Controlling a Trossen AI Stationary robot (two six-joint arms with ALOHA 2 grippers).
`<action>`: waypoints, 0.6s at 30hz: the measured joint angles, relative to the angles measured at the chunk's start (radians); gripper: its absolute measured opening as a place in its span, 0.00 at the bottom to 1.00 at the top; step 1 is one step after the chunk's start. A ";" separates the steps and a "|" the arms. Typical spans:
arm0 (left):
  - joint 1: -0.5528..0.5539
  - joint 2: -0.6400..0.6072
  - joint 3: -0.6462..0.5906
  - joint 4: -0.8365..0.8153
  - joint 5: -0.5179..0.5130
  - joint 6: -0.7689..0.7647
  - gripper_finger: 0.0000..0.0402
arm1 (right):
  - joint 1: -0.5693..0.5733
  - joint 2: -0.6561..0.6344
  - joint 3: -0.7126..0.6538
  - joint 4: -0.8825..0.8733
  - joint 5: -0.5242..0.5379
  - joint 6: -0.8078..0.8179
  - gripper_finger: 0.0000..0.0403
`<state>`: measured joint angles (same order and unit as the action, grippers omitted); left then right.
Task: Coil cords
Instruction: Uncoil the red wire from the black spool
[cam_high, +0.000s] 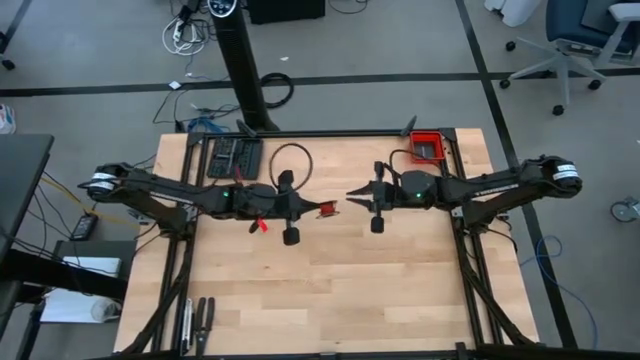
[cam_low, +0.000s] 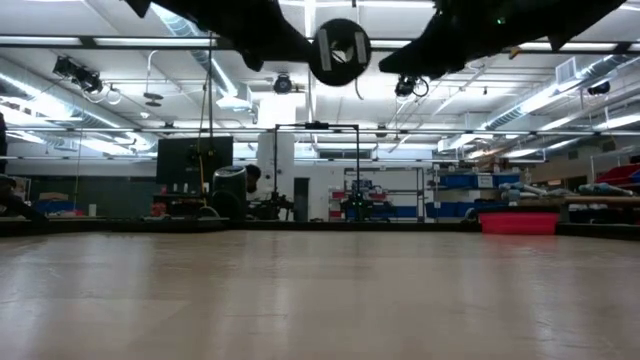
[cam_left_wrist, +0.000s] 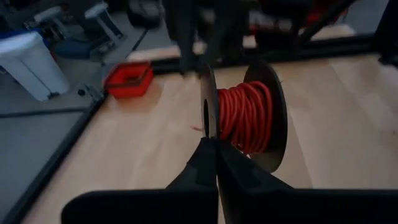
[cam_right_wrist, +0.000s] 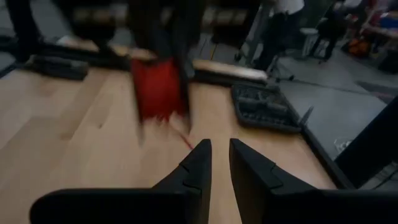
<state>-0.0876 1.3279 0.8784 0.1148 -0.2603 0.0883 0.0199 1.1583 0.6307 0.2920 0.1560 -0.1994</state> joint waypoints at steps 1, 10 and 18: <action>-0.002 -0.014 0.001 -0.007 0.000 0.011 0.00 | 0.006 0.002 0.000 -0.006 -0.003 -0.008 0.14; -0.006 -0.079 0.000 0.032 0.071 0.013 0.00 | 0.093 0.052 0.000 0.085 0.171 -0.146 0.14; -0.006 -0.074 0.000 0.085 0.103 -0.039 0.00 | 0.175 0.057 0.000 0.149 0.338 -0.304 0.14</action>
<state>-0.0937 1.2540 0.8787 0.2001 -0.1577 0.0495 0.1951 1.2152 0.6308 0.4411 0.4945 -0.5036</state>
